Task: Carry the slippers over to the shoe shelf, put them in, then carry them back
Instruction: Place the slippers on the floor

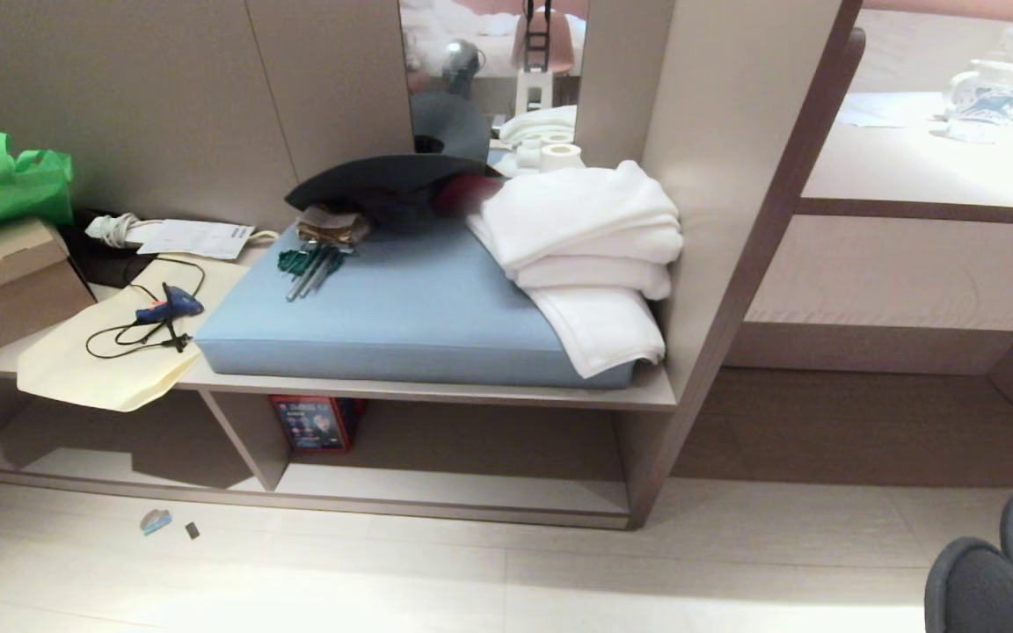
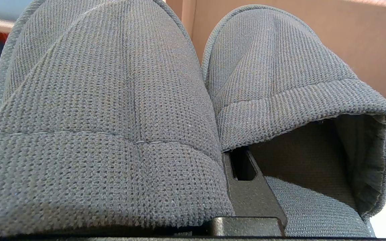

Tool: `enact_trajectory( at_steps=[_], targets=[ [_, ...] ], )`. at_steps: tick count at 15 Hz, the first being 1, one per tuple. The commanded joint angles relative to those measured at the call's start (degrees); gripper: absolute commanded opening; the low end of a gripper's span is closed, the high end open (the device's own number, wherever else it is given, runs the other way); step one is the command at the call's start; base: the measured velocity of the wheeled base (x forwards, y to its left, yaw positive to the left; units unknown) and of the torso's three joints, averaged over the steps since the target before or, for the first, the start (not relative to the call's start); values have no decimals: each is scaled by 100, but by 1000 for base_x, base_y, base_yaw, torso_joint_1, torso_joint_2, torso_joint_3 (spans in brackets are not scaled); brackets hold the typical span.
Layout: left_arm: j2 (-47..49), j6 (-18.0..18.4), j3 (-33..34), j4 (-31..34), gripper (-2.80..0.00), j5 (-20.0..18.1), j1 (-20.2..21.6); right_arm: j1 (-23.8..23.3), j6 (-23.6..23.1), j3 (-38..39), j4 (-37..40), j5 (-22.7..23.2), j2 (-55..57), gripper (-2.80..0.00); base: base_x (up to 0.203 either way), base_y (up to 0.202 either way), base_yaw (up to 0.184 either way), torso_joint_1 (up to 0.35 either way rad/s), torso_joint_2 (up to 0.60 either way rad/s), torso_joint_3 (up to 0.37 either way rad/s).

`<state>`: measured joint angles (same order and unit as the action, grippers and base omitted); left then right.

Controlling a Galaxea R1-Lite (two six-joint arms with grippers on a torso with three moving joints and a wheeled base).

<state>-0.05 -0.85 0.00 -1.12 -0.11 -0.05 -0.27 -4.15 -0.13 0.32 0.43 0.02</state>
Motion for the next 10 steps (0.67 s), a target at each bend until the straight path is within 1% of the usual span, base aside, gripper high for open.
enact_trajectory(
  at_steps=[1,2,4,7,8,10],
  targets=[
    [-4,-3,44,-2,-280,2,4,0,-11,-237,121,-50,128,-280,0,0,0,2,5,-200],
    [-4,-3,44,-2,-280,2,-4,0,26,-493,231,-93,441,-280,0,0,0,-2,2,-202],
    [-4,-3,44,-2,-280,2,-4,-1,253,-1080,307,-206,1238,-280,0,0,0,2,0,-199],
    [-4,-3,44,-2,-280,2,-4,-6,348,-1659,85,-309,2703,-280,0,0,0,2,1,-203],
    [-4,-3,44,-2,-280,2,-4,-7,264,-1730,-120,-348,3223,-280,0,0,0,2,5,-203],
    [-4,-3,44,-2,-280,2,0,-66,-117,-1718,-784,-501,4247,-280,0,0,0,1,5,-197]
  ],
)
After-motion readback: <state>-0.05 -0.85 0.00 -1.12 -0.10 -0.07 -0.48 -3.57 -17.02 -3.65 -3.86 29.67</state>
